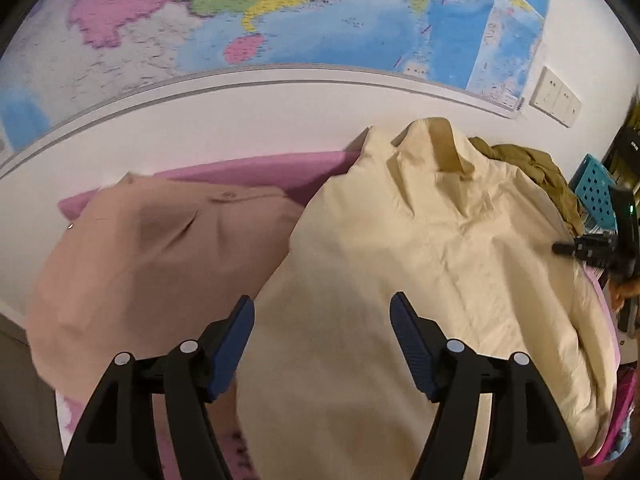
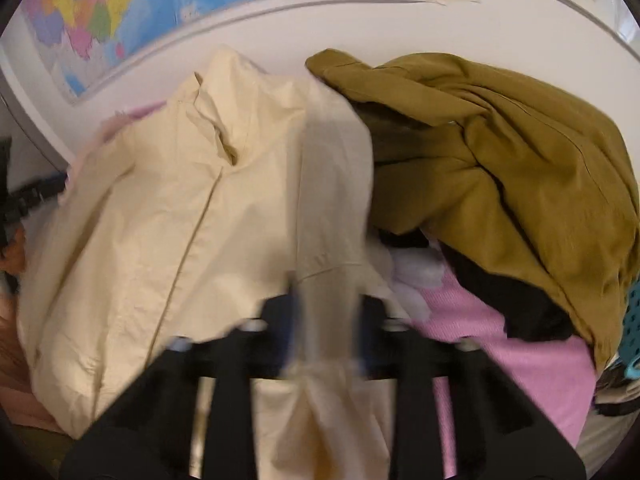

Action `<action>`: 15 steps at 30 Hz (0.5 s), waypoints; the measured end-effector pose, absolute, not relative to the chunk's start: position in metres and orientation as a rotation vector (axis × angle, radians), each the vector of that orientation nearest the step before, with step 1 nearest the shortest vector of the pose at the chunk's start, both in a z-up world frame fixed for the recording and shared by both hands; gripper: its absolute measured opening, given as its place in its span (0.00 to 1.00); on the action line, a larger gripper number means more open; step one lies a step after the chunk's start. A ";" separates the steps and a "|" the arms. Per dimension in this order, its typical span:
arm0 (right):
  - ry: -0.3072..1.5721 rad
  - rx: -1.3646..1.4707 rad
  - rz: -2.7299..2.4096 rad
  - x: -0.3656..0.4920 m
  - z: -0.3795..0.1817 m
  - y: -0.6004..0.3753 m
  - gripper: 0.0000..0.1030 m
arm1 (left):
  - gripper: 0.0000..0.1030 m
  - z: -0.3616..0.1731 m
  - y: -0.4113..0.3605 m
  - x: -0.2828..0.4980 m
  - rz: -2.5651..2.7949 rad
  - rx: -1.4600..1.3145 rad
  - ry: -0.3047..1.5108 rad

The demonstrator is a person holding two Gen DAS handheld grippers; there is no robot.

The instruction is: Fold large clothes

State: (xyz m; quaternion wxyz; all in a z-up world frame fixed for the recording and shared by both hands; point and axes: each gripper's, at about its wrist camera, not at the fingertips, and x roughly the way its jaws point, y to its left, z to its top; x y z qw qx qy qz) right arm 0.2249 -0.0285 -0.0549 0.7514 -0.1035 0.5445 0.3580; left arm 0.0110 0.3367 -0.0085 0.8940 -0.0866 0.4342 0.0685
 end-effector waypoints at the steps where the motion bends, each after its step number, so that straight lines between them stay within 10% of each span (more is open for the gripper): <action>1: 1.169 -0.223 0.788 0.226 -0.048 -0.029 0.08 | 0.66 -0.010 0.336 0.001 0.144 -0.195 0.891; 7: 1.051 -0.228 0.802 0.246 0.002 -0.028 0.07 | 0.66 -0.012 0.332 -0.040 0.183 -0.172 0.863; 15: 1.142 -0.057 0.715 0.250 -0.037 -0.067 0.63 | 0.77 -0.025 0.294 -0.095 0.095 -0.103 0.901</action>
